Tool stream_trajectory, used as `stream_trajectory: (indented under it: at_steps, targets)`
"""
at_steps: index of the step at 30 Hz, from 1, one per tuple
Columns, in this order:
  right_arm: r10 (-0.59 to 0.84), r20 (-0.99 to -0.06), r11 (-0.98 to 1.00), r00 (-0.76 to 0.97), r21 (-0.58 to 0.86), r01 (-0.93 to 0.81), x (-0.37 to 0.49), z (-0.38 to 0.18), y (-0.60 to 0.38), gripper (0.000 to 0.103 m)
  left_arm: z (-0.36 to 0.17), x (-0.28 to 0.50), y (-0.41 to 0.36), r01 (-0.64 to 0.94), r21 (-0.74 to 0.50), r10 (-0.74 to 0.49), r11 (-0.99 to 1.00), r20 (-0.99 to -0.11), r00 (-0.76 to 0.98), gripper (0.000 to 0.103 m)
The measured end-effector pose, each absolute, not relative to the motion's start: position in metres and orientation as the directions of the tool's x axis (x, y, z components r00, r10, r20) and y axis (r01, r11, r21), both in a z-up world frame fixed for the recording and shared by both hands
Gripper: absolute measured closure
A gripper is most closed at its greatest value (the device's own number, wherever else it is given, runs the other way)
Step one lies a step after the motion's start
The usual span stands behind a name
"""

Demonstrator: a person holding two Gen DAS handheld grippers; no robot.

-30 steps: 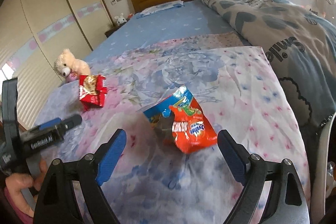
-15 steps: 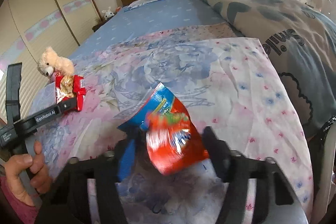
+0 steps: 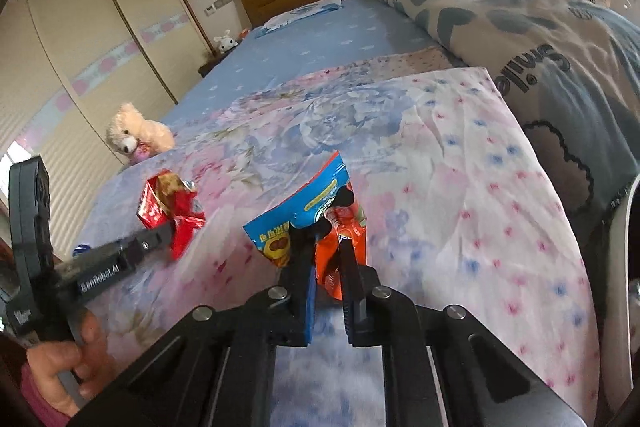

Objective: Collect trash
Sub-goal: 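Carry the snack wrapper and red chip bag over the bin with both grippers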

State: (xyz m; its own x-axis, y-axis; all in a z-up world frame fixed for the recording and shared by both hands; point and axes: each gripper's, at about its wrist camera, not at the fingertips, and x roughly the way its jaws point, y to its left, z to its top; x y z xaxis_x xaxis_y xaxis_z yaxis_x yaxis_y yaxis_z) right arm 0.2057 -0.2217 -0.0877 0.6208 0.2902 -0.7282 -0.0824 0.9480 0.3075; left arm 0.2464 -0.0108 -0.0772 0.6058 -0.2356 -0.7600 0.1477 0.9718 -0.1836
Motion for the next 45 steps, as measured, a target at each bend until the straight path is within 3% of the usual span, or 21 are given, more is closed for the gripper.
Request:
stream_trajectory:
  at_steps: [20,45]
  targets:
    - [0.33,-0.661,0.92,0.674,0.384,-0.074,0.124,-0.07,-0.253,0.093,-0.071,0.165,-0.064,0.243,-0.198,-0.305,0.95,-0.76,0.574,0.092]
    - [0.324,-0.638,0.919,0.698,0.386,-0.074,0.093,-0.067,-0.261,0.093,-0.065,0.139,-0.079,0.276,-0.181,-0.314,0.944,-0.751,0.581,0.092]
